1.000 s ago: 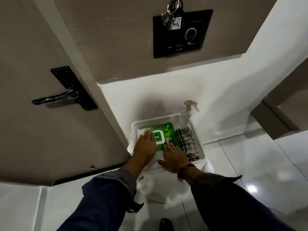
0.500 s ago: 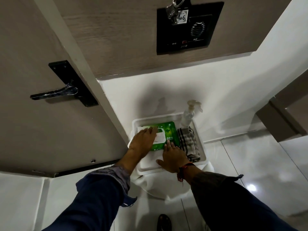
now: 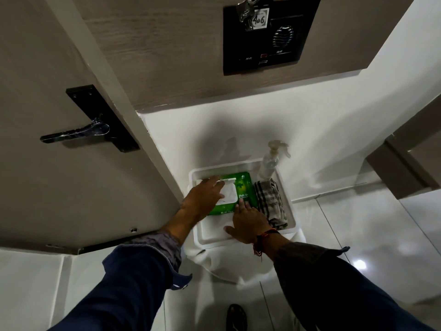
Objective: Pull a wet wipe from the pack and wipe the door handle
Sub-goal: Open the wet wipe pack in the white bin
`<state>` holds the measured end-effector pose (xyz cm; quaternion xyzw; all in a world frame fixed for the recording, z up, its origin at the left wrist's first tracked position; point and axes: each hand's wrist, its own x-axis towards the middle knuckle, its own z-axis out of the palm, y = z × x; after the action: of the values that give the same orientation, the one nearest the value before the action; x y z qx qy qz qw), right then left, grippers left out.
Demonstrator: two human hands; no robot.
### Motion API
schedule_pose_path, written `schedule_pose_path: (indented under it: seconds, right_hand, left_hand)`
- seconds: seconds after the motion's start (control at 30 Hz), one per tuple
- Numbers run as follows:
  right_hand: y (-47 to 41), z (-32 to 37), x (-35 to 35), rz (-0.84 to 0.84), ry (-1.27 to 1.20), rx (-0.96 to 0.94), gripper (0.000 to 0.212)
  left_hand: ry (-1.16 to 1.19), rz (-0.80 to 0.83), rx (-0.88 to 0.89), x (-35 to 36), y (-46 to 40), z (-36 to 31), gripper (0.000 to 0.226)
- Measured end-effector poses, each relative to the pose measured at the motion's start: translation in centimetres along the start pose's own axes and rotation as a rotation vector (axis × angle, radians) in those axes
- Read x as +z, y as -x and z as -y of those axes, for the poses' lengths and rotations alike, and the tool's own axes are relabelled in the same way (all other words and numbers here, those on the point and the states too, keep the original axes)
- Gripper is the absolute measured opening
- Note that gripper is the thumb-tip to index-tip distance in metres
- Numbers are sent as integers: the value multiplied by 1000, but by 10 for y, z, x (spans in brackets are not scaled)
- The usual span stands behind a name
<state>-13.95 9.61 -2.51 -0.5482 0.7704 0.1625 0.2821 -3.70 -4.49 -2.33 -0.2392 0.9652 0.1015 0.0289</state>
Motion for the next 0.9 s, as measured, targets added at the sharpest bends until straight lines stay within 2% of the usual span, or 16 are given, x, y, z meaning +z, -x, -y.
schedule_pose_path:
  seconds: [0.1,0.17,0.33,0.47,0.6,0.73,0.9]
  right_hand:
    - [-1,-1,1,0,0,-5,84]
    - [-2,-1,1,5,-7,-8,87]
    - [-2,-2,-1,-6,-24,-5,90]
    - [-2,-1,0,-2,-22,3,91]
    - [-4,-1,0,-8,-9,-2,90]
    - [-4,0,-2,-10,-3,-11,86]
    - [-1,0,-12,29,4,-29,74]
  left_hand:
    - [172,-181,-95,-5,-1,-7,30]
    - [249,-234,-161,-9,-2,-10,29]
    - [300,-108,-219,-7,-5,-8,46]
    - [248,-160,-255,-1,-10,-9,35]
    - [126,-190,-310,4,-17,-13,13]
    - [75,-175,-207,7,-15,-9,17]
    - [16,-195,138,-8,2,5,24]
